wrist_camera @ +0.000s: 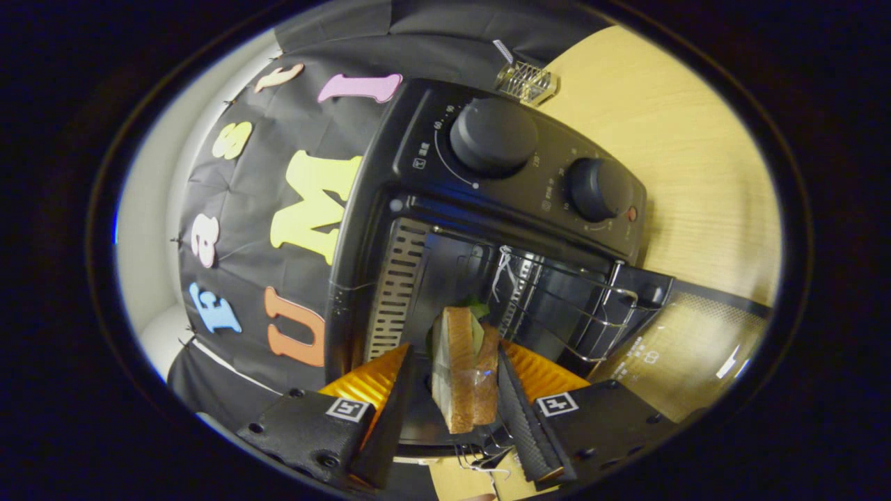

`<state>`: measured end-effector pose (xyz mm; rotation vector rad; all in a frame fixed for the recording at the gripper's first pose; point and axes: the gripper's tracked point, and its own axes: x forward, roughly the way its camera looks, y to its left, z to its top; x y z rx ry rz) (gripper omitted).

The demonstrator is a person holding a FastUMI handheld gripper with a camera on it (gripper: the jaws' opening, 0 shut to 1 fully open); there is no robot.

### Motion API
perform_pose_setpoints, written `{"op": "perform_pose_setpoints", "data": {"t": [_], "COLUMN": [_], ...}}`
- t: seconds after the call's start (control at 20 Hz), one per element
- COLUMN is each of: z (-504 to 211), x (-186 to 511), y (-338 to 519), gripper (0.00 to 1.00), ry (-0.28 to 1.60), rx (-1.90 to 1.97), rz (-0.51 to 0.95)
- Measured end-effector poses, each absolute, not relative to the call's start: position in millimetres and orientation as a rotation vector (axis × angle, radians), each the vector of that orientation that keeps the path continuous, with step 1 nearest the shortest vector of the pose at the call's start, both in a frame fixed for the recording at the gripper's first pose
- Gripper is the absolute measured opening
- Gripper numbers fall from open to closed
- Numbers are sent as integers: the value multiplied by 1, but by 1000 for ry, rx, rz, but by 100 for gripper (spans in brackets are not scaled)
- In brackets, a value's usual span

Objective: Open the toaster oven, put the food inside, and close the toaster oven door.

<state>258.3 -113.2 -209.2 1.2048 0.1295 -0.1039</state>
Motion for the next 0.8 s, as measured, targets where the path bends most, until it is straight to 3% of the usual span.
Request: {"op": "perform_pose_setpoints", "data": {"t": [0.25, 0.35, 0.7, 0.8], "z": [-212, -218, -206, -215], "x": [246, 243, 236, 237], "y": [-117, -111, -99, -93], "gripper": [85, 100, 100, 100], "ry": [183, 212, 199, 270], "rx": [999, 881, 606, 450], "rz": [-164, -164, -114, -125]}}
